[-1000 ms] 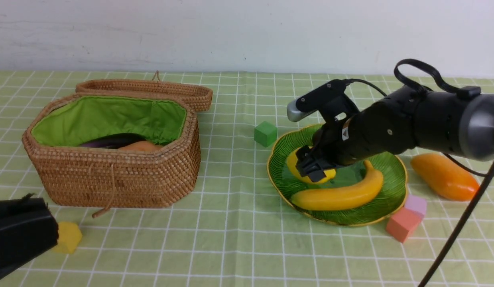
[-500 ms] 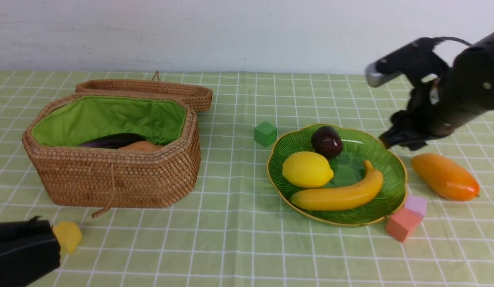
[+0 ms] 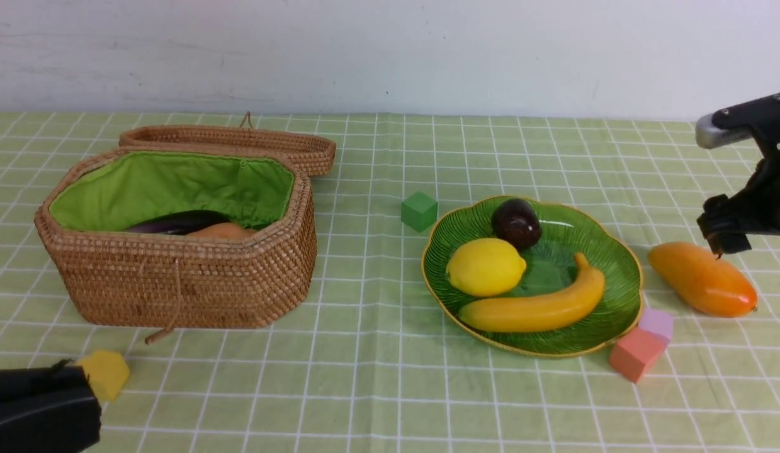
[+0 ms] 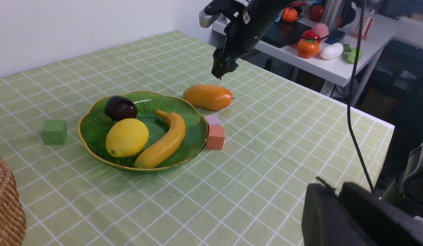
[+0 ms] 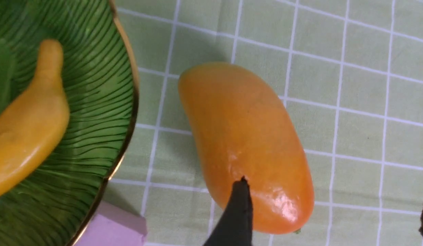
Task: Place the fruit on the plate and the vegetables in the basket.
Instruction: Use the right arm to grab a mango and put it into the right plate
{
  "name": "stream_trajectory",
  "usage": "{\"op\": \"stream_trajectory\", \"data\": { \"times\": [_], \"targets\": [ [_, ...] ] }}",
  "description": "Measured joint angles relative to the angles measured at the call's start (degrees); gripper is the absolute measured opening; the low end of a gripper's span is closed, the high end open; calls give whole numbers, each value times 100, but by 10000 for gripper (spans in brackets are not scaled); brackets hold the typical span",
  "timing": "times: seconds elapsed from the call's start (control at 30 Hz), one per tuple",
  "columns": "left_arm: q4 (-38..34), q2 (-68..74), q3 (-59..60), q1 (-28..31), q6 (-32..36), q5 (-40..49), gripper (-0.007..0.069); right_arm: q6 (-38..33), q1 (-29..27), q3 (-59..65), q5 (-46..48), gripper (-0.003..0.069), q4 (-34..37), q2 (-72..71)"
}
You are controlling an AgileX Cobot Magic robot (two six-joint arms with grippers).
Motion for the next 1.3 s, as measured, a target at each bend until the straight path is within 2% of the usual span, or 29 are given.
{"op": "stream_trajectory", "data": {
  "times": [0.53,0.83,1.13,1.3],
  "targets": [
    [0,0,0,0,0,-18,60,-277,-73,-6,-632,658,107,1331],
    [0,0,0,0,0,-18,60,-282,-80,-21,-720,591,215,1356],
    [0,0,0,0,0,-18,60,-261,-89,-21,-765,603,492,1367],
    [0,0,0,0,0,-18,60,90,-89,-21,-687,603,571,1367]
  ]
}}
